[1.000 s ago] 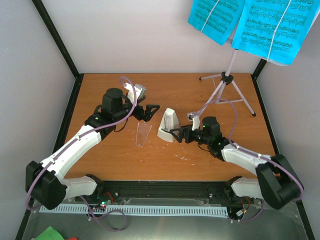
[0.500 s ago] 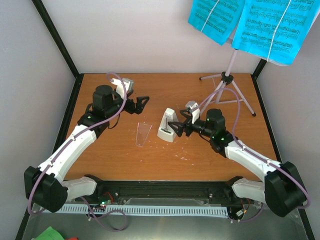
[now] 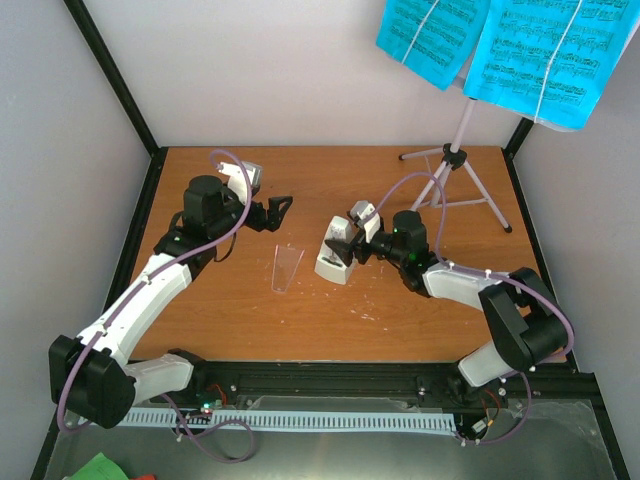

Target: Pack up the instrument practice props

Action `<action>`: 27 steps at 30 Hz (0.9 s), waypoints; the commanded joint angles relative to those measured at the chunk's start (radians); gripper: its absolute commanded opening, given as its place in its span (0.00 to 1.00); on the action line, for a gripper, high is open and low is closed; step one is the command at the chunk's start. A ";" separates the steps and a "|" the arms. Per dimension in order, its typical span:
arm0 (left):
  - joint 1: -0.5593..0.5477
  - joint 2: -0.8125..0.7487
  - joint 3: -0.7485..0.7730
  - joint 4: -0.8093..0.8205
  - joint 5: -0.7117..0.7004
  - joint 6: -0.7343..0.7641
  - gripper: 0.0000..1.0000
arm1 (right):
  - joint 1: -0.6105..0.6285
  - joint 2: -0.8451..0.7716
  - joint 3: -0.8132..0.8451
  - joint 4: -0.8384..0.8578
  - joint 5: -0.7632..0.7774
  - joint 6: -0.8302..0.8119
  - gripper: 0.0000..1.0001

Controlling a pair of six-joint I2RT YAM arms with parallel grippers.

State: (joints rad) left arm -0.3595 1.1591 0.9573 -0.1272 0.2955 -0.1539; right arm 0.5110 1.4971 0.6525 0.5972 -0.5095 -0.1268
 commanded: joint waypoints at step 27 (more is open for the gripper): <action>0.002 0.022 -0.005 0.029 -0.005 0.040 0.99 | 0.003 0.059 -0.099 0.245 0.043 -0.007 0.72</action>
State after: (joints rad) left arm -0.3595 1.1763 0.9485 -0.1268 0.2951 -0.1394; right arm 0.5110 1.5600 0.5674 0.8059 -0.4637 -0.1307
